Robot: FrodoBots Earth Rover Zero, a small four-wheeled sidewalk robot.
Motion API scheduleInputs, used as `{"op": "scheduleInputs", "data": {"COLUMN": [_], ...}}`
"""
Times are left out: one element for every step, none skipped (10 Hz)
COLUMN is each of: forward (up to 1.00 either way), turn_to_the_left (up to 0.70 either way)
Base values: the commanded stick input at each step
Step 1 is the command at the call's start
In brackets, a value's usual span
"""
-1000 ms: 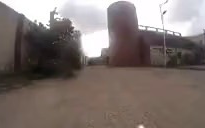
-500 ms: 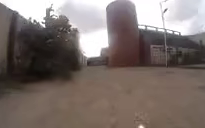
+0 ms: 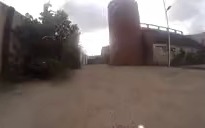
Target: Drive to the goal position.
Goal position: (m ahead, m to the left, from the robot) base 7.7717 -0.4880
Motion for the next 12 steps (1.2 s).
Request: {"op": "scheduleInputs", "data": {"forward": [0.7, 0.7, 0.7, 0.7, 0.7, 0.7, 0.7, 0.7, 0.7, 0.7, 0.7, 0.7], "turn_to_the_left": [0.0, 0.0, 0.0, 0.0, 0.0, 0.0, 0.0, 0.0, 0.01, 0.0, 0.0, 0.01]}}
